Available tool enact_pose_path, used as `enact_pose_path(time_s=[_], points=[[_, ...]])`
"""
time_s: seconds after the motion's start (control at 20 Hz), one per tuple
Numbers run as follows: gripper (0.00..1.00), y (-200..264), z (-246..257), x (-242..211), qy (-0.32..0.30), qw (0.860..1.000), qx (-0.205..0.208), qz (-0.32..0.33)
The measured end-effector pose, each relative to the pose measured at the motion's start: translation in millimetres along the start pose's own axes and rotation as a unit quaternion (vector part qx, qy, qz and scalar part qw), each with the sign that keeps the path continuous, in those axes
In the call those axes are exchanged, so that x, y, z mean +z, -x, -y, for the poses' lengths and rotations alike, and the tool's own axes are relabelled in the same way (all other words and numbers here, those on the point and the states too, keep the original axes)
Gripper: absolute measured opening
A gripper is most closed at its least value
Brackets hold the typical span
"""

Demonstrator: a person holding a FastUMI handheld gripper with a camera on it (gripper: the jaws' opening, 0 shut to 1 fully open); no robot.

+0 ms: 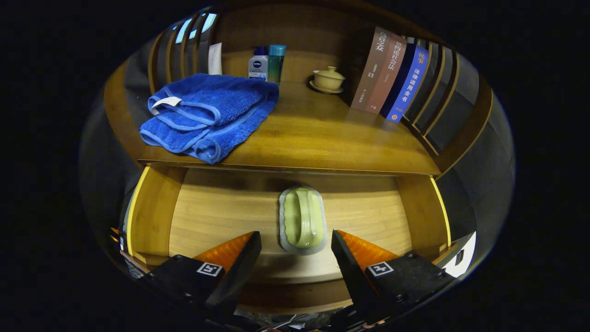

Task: Pull open the drawer, take out the items inside it, and place them on the countertop above the cabinet.

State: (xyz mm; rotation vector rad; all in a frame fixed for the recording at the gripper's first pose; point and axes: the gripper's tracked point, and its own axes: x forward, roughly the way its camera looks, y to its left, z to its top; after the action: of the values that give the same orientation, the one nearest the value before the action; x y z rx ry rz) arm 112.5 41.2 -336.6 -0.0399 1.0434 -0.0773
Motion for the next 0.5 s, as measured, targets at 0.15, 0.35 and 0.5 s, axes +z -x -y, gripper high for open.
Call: enact_pose_path(time_s=[0.15, 0.35, 0.5], points=[[0.98, -13, 2, 0, 0.002, 1.000, -0.005, -0.017], [0.98, -28, -1, 5, -0.006, 0.999, -0.009, -0.036], [0.98, -41, -3, 8, -0.012, 0.999, -0.002, -0.047]])
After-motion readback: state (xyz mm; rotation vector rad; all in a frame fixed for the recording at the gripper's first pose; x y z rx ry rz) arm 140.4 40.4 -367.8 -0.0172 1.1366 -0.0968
